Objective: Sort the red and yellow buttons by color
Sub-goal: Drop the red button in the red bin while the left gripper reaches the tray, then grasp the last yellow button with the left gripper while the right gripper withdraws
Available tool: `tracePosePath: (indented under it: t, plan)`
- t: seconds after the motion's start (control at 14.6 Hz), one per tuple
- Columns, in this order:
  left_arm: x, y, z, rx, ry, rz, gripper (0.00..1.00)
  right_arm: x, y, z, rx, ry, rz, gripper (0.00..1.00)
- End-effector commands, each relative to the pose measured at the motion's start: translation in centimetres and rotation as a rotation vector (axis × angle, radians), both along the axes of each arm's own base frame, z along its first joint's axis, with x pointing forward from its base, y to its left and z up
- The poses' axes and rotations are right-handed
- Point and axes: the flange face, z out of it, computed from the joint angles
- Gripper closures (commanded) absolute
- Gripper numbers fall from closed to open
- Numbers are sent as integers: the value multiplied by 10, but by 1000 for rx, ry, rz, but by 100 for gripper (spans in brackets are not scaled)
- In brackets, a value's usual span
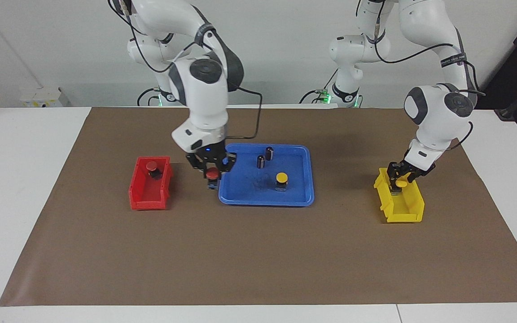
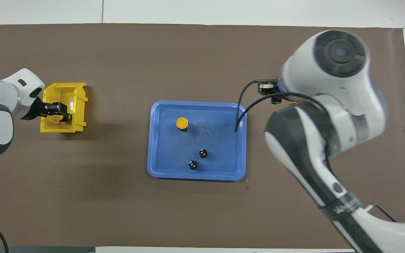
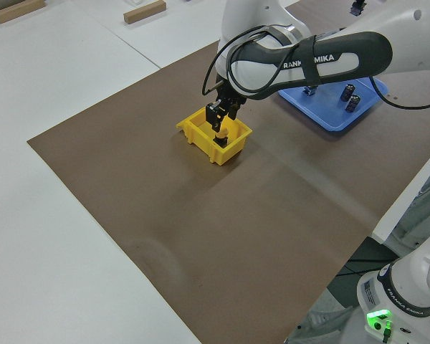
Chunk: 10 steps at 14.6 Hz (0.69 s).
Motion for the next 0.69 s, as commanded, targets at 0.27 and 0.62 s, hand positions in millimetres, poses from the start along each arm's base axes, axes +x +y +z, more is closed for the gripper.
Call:
tracePosePath:
  t: [0.27, 0.62]
  plan:
    - [-43, -237, 55, -42, -31, 136, 0, -44, -116, -65, 40, -15, 49, 75]
    - [-89, -361, -9, -24, -62, 231, 0, -51, -120, -112, 44, -20, 45, 76]
